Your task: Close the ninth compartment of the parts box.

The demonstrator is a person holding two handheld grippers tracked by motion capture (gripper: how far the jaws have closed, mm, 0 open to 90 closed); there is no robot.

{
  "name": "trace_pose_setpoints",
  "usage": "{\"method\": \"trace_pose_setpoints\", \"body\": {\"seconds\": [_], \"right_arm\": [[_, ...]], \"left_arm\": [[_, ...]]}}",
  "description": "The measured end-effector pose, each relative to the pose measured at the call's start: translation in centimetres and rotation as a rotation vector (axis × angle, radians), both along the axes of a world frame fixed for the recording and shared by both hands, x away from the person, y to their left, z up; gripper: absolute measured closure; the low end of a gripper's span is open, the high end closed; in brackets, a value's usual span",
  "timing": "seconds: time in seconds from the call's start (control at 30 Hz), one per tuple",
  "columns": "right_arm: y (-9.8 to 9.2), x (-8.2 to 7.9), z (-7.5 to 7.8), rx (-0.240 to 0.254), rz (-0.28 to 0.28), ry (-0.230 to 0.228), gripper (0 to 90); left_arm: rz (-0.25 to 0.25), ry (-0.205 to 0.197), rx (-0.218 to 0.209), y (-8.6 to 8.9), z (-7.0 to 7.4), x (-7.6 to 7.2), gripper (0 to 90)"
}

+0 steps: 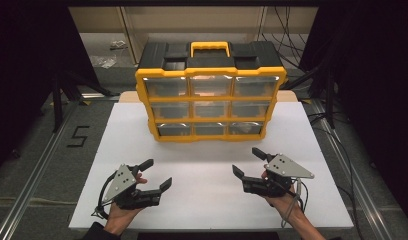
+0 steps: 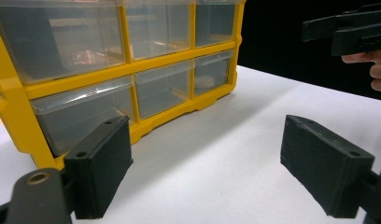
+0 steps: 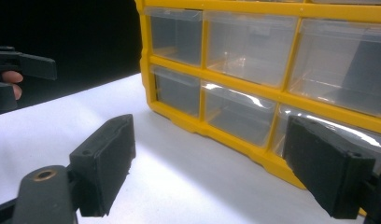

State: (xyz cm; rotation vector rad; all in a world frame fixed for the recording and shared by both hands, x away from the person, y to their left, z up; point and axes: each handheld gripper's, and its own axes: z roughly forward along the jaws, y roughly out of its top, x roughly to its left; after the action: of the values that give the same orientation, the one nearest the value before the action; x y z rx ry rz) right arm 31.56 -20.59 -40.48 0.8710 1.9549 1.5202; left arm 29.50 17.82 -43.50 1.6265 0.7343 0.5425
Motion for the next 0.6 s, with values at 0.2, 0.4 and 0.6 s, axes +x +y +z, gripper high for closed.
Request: {"method": "trace_pose_setpoints", "body": {"seconds": [0.2, 0.4, 0.6], "right_arm": [[-0.3, -0.4, -0.1, -0.005, -0.003, 0.002, 18.1], [-0.4, -0.9, -0.2, -0.006, -0.002, -0.001, 17.9], [-0.5, -1.3, -0.3, -0.006, 0.000, -0.001, 17.8]], "left_arm": [[-0.003, -0.002, 0.004, -0.1, 0.0, -0.1, 16.1], [-0.001, 0.001, -0.001, 0.0, 0.0, -0.1, 16.0], [-0.003, 0.000, 0.002, 0.0, 0.0, 0.0, 16.1]]}}
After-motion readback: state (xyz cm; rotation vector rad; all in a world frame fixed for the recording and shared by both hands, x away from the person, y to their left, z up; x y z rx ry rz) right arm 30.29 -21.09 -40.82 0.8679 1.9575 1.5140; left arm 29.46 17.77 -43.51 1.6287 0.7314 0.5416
